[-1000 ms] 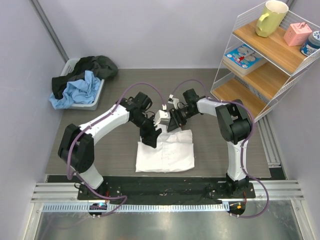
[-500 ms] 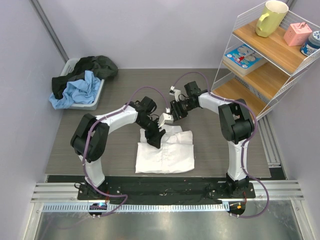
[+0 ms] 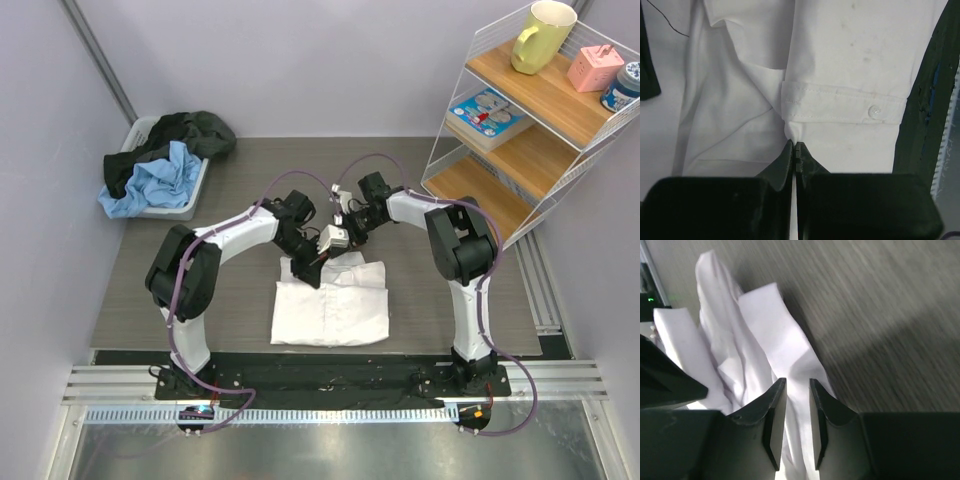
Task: Fold and stack the long sleeve shirts
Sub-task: Fold the shirt
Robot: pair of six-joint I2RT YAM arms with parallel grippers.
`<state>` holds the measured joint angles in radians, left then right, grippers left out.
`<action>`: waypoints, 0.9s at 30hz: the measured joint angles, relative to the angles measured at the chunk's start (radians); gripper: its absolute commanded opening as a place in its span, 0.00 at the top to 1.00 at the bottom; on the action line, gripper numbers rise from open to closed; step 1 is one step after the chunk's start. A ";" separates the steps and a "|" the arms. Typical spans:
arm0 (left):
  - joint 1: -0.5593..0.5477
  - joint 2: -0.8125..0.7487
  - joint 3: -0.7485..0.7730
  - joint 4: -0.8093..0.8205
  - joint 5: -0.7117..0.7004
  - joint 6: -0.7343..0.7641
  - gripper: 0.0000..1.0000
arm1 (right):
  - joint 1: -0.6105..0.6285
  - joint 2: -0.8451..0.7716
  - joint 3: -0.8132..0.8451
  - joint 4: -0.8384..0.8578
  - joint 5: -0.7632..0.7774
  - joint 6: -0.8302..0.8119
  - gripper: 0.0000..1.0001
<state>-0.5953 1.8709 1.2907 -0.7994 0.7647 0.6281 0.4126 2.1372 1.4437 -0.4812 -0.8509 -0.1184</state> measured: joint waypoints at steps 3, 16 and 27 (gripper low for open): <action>0.000 0.000 0.031 -0.023 0.003 0.000 1.00 | 0.000 0.032 0.010 -0.013 -0.034 -0.011 0.69; 0.060 0.070 0.210 -0.096 0.023 -0.018 1.00 | 0.000 0.035 0.024 -0.038 -0.031 -0.052 0.71; 0.118 0.116 0.269 -0.083 0.020 -0.042 1.00 | -0.002 0.043 0.050 -0.071 -0.024 -0.071 0.70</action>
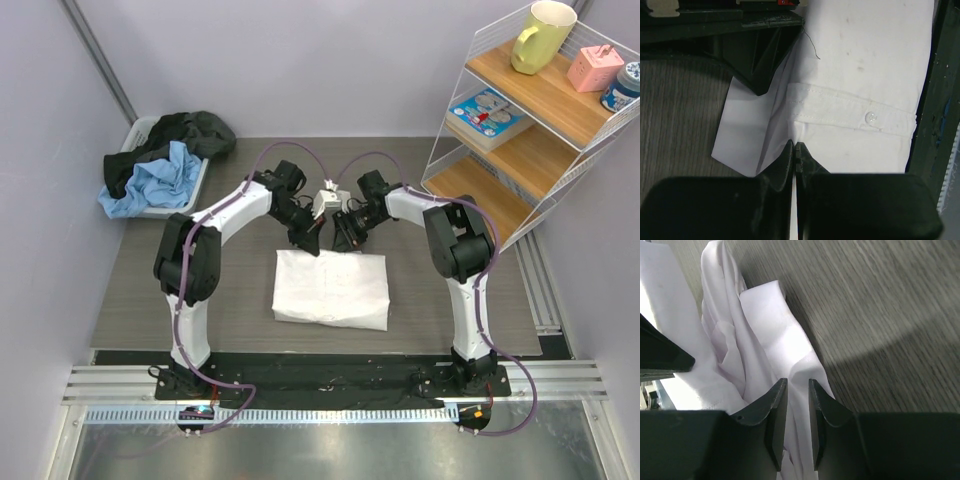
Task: Fold and stack the long sleeve shirts
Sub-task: Fold the shirt
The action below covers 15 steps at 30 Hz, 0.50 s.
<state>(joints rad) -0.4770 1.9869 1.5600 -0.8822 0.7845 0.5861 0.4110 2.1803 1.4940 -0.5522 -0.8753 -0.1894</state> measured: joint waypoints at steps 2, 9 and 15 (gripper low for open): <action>0.000 0.008 0.013 0.000 -0.003 0.001 1.00 | -0.003 0.005 0.015 -0.011 0.007 -0.003 0.70; 0.004 0.029 0.032 0.013 -0.007 0.010 1.00 | -0.042 0.022 0.115 -0.043 0.035 -0.027 0.69; 0.008 0.031 0.043 0.023 -0.007 0.020 1.00 | -0.061 0.048 0.174 -0.048 0.038 -0.045 0.71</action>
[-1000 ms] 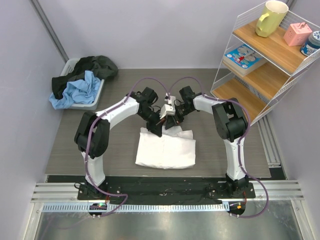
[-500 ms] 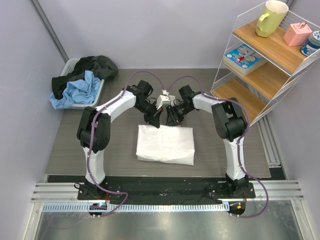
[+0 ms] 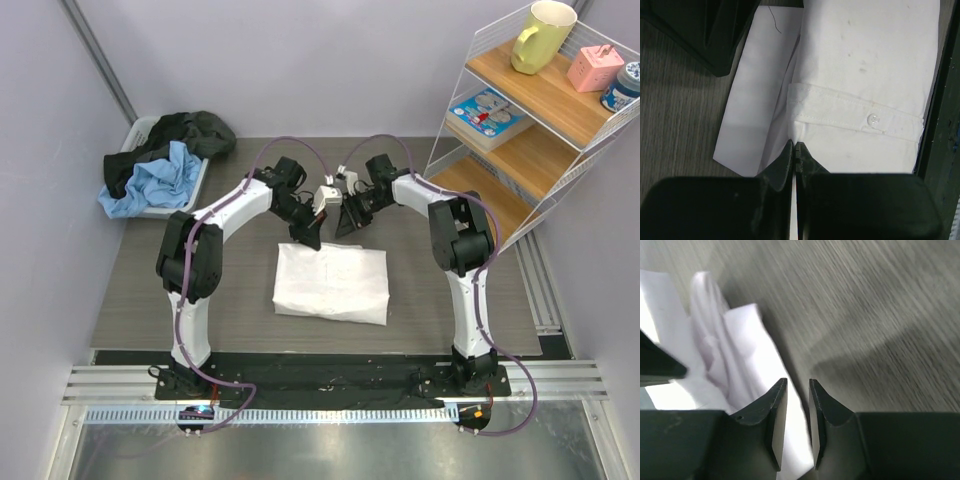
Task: Fold and stack the long sleeve shirts
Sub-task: Fold the shirt
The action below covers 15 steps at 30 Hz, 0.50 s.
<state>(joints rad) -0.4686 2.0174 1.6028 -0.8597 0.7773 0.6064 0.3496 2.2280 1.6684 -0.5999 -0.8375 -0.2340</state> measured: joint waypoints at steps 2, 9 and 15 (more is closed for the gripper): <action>0.001 0.002 0.002 0.005 0.000 0.001 1.00 | 0.003 0.032 0.003 0.000 0.000 -0.001 0.73; 0.008 0.015 0.002 0.022 -0.012 -0.001 1.00 | 0.005 0.071 0.011 -0.006 -0.051 -0.003 0.79; 0.024 0.040 0.039 0.055 -0.037 -0.023 1.00 | 0.005 0.072 0.011 -0.008 -0.052 -0.015 0.81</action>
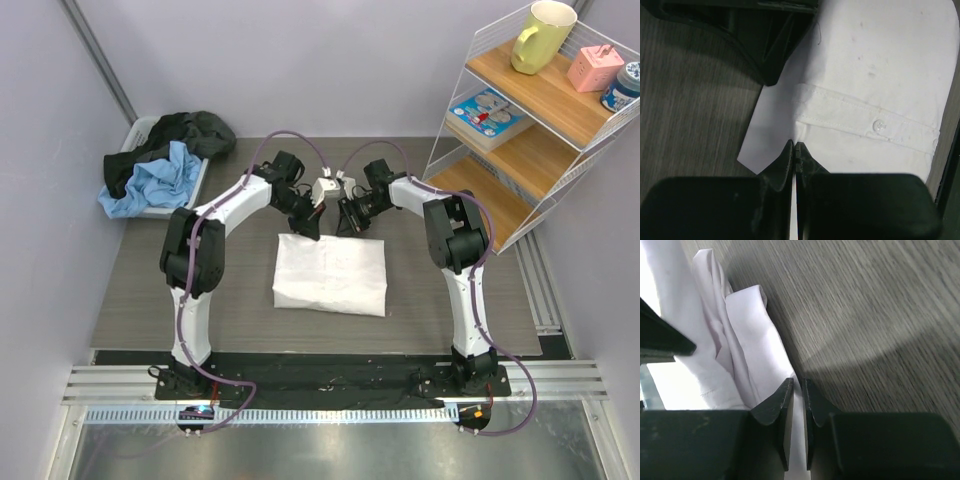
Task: Fold and stack the long sleeve shirts
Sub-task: Fold the shirt
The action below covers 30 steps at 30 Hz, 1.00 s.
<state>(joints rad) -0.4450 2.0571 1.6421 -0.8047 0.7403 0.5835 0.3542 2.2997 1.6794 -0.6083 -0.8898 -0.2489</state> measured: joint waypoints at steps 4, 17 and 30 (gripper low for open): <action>0.005 0.035 0.048 0.012 -0.010 -0.001 1.00 | 0.000 0.000 0.000 0.000 -0.001 -0.008 0.81; 0.032 0.123 0.093 0.025 -0.055 -0.009 0.57 | -0.056 0.005 0.115 -0.089 0.107 -0.058 0.41; 0.193 -0.040 0.038 -0.042 0.006 -0.082 0.30 | -0.200 -0.226 0.011 -0.224 0.132 -0.185 0.19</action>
<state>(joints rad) -0.2523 2.0171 1.6798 -0.8467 0.7460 0.5011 0.1547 2.0735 1.6905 -0.8318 -0.7578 -0.4335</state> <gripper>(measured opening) 0.697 0.803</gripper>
